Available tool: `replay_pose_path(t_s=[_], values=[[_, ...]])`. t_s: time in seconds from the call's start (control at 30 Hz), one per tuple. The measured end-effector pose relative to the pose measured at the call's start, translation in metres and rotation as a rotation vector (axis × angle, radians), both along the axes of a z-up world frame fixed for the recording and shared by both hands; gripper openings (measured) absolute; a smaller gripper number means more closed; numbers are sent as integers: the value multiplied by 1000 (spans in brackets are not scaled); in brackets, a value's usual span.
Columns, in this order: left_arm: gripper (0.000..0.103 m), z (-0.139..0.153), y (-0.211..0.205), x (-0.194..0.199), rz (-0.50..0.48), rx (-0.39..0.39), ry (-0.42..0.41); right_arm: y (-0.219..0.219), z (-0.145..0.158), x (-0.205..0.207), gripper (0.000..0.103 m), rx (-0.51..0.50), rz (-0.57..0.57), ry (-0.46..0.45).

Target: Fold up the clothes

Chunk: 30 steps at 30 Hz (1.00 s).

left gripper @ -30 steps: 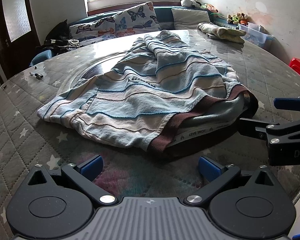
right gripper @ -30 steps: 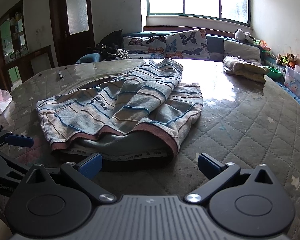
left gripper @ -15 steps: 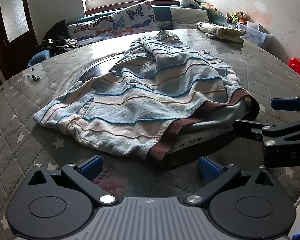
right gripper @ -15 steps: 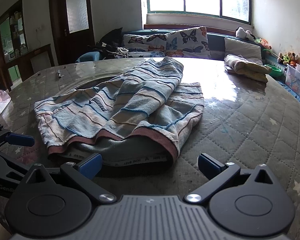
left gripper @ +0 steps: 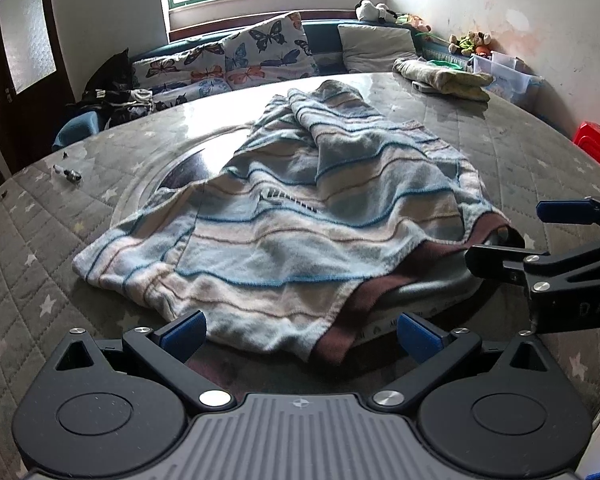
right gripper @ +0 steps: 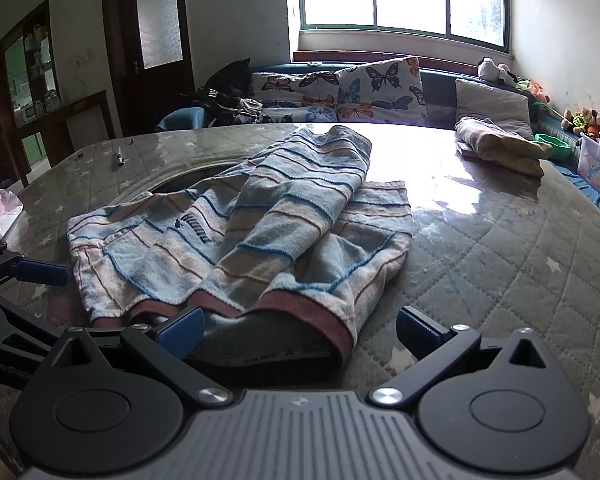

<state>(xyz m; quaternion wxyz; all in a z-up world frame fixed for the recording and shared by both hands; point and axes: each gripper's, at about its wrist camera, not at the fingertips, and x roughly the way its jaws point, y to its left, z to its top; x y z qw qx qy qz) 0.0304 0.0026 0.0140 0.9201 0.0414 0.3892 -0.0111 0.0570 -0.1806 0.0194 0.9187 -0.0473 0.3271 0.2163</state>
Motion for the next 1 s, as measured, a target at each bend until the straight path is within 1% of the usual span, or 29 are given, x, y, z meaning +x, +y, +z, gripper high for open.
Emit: replay_pose_path(t_s=[0.17,0.43,0.53,0.63,0.8,0.87,0.93,1.0], values=[[103,5,6,10,6,-17,-11,2,2,8,103,-4,8,-2],[103,8,8,20,12,-8,-12,3,2,19,103,8,3,6],[103,7,11,25,18,4,-13,2,3,25,103,7,0,5],[103,10,19,34,41,16,-32,0,3,30,103,4,-2,3],[102,16,40,61,98,62,-72,-10,6,48,103,10,-37,2],[98,17,47,73,103,86,-93,-18,6,60,101,33,-66,23],[92,17,52,87,100,113,-111,-27,7,73,96,65,-92,49],[84,13,56,102,82,131,-117,-36,8,87,93,94,-115,69]])
